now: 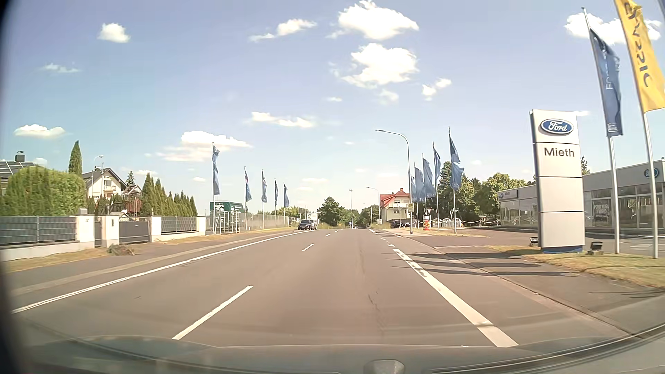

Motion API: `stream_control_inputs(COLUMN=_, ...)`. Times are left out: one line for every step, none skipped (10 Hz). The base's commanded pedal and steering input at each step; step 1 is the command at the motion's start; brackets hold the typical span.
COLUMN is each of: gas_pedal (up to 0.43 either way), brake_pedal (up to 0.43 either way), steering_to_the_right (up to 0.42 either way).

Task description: Follow the waypoints while adhering to traffic rules and regulations

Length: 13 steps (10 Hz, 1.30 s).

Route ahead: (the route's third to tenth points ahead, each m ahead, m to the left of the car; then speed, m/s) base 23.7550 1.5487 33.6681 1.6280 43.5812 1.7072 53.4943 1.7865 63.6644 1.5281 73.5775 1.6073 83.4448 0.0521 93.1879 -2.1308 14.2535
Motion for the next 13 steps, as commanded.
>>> stream_control_inputs(gas_pedal=0.087, brake_pedal=0.03, steering_to_the_right=0.001)
stream_control_inputs(gas_pedal=0.079, brake_pedal=0.03, steering_to_the_right=0.001)
stream_control_inputs(gas_pedal=0.067, brake_pedal=0.03, steering_to_the_right=0.001)
stream_control_inputs(gas_pedal=0.059, brake_pedal=0.03, steering_to_the_right=0.001)
stream_control_inputs(gas_pedal=0.059, brake_pedal=0.03, steering_to_the_right=0.002)
stream_control_inputs(gas_pedal=0.059, brake_pedal=0.03, steering_to_the_right=0.002)
stream_control_inputs(gas_pedal=0.059, brake_pedal=0.03, steering_to_the_right=0.002)
stream_control_inputs(gas_pedal=0.059, brake_pedal=0.03, steering_to_the_right=0.002)
stream_control_inputs(gas_pedal=0.047, brake_pedal=0.03, steering_to_the_right=0.002)
stream_control_inputs(gas_pedal=0.047, brake_pedal=0.03, steering_to_the_right=0.002)
stream_control_inputs(gas_pedal=0.039, brake_pedal=0.03, steering_to_the_right=0.002)
stream_control_inputs(gas_pedal=0.02, brake_pedal=0.03, steering_to_the_right=0.002)
stream_control_inputs(gas_pedal=0.02, brake_pedal=0.03, steering_to_the_right=0.002)
